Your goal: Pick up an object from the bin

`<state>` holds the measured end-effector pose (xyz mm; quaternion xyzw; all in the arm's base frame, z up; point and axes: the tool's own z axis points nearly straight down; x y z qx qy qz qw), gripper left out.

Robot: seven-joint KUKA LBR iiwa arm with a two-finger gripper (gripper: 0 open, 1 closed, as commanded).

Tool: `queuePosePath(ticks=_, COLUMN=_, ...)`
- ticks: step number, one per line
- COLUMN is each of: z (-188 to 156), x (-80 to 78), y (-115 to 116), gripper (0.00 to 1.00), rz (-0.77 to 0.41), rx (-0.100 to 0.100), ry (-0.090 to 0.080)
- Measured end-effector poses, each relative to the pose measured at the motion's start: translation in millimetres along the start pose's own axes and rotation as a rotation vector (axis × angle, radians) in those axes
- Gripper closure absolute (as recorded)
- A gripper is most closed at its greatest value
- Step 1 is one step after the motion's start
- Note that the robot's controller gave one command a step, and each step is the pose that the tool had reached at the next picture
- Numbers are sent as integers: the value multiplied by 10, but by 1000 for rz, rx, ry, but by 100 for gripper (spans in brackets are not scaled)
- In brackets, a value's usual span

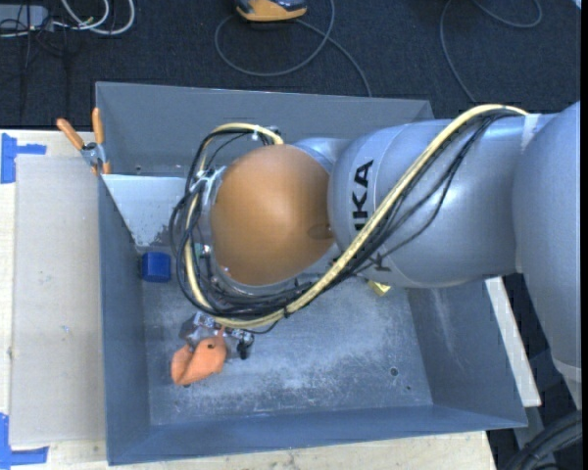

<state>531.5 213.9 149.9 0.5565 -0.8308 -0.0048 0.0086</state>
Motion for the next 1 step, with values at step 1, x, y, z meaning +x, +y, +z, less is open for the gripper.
queuePosePath(ticks=1, z=-697, x=-4, y=-131, gripper=100, rz=-21, rx=26, ry=-24)
